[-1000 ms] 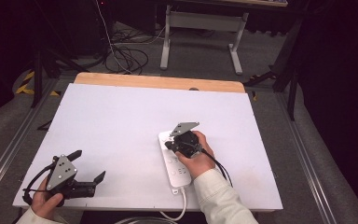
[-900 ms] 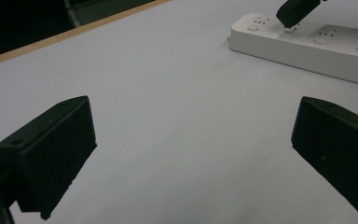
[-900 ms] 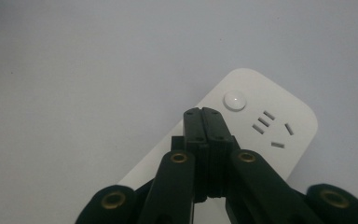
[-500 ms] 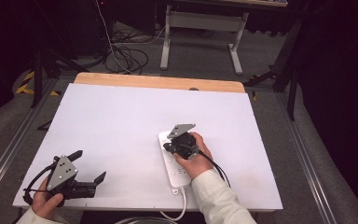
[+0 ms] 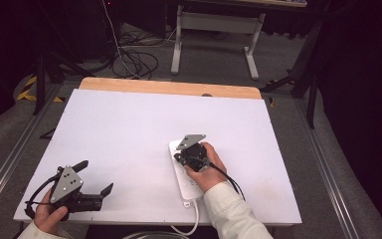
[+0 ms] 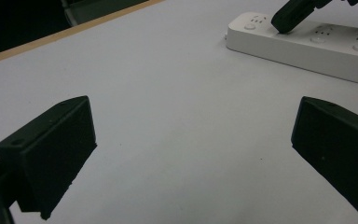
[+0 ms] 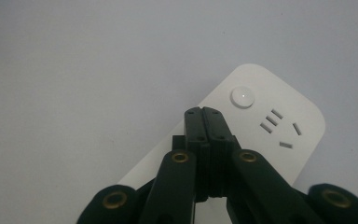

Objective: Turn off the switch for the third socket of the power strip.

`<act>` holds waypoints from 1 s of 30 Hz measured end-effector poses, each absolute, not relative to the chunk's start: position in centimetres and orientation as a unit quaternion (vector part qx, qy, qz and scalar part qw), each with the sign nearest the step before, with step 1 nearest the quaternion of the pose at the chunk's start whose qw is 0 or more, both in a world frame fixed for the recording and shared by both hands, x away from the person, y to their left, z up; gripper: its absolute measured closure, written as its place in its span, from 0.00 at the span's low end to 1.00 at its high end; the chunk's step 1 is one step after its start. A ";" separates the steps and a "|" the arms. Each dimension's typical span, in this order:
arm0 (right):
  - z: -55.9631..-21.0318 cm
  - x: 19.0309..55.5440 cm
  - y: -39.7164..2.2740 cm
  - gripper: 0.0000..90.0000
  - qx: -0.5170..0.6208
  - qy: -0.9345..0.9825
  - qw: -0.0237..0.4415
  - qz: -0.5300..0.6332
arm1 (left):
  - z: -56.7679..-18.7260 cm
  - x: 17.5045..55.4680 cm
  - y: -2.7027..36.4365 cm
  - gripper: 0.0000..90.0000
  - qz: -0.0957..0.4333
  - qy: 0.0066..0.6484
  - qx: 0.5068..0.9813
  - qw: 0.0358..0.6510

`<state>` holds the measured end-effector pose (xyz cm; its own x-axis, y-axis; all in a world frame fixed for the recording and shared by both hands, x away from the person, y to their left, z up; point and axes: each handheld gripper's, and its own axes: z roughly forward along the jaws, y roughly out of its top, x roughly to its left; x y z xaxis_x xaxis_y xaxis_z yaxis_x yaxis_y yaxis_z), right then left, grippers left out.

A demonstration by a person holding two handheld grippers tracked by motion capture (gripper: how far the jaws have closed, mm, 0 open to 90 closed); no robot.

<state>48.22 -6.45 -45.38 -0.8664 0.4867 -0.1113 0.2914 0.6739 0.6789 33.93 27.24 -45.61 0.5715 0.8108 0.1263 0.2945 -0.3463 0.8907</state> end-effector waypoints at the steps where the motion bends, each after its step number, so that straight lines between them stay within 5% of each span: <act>1: -45.4 48.2 -6.4 1.00 0.216 0.904 0.143 0.340 | -45.6 33.9 27.2 0.00 0.291 0.360 0.768 0.443; 30: -45.5 47.8 -6.2 1.00 0.246 0.896 0.144 0.339 | -45.6 33.9 27.1 0.00 0.293 0.360 0.769 0.440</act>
<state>47.79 -6.18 -45.52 -0.8370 0.5395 -0.0919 0.3437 0.6488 0.6789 33.91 27.11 -45.65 0.5700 0.8108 0.1331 0.2954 -0.3534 0.8876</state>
